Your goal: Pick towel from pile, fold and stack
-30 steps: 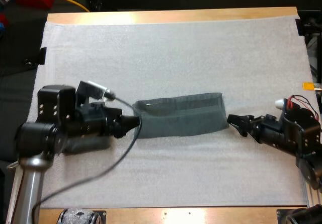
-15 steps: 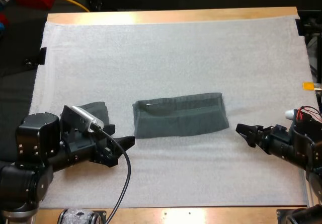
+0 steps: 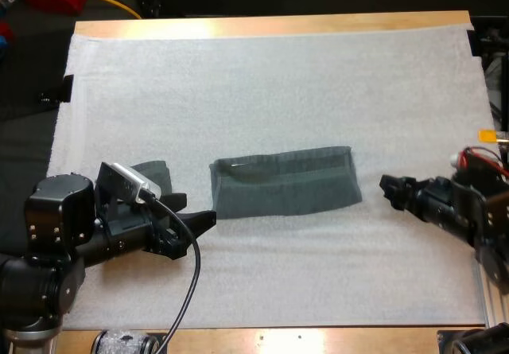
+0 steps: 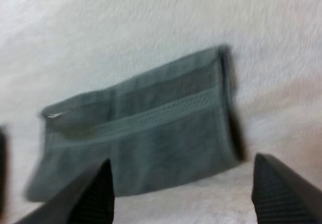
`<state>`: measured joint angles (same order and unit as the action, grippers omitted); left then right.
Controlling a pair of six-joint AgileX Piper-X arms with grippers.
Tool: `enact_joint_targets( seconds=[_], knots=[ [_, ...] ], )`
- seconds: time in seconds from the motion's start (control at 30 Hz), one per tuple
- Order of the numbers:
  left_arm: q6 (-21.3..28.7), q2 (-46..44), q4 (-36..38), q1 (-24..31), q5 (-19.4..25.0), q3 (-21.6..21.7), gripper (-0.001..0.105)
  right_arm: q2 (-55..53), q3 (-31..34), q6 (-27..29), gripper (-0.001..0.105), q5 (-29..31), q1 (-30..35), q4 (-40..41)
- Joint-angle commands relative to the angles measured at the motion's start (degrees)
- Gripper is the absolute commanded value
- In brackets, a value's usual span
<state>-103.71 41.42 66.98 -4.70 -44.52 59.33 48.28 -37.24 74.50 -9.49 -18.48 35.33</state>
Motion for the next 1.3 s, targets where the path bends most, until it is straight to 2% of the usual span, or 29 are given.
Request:
enact_joint_targets(
  seconds=[0.0, 0.17, 0.3, 0.43, 0.67, 0.83, 1.27],
  knots=[
    [-0.61, -0.23, -0.88, 0.04, -0.76, 0.26, 0.066, 1.15, -1.18, 1.73, 0.058, 1.19, 0.31, -0.31],
    [-0.58, -0.23, -0.86, 0.04, -0.76, 0.26, 0.066, 9.99, -5.09, 5.23, 0.058, 1.76, 0.31, -0.31],
    [-0.6, -0.23, -0.86, 0.04, -0.76, 0.26, 0.066, 16.15, -7.96, 5.63, 0.058, 1.21, 1.17, -0.31],
    [-0.84, -0.23, -0.86, 0.04, -0.76, 0.26, 0.066, 22.44, -10.61, 6.73, 0.058, -3.57, 4.85, -0.4],
    [-0.97, -0.23, -0.86, 0.04, -0.76, 0.26, 0.066, 31.9, -12.23, 8.9, 0.058, -16.79, 10.8, -0.76],
    [-0.97, -0.23, -0.86, 0.04, -0.76, 0.26, 0.066, 37.05, -12.23, 12.37, 0.058, -20.12, 11.18, -1.4],
    [-1.33, -0.23, -0.86, 0.04, -0.76, 0.26, 0.066, 47.13, -12.23, 10.4, 0.058, -27.42, 10.31, -7.01]
  ],
)
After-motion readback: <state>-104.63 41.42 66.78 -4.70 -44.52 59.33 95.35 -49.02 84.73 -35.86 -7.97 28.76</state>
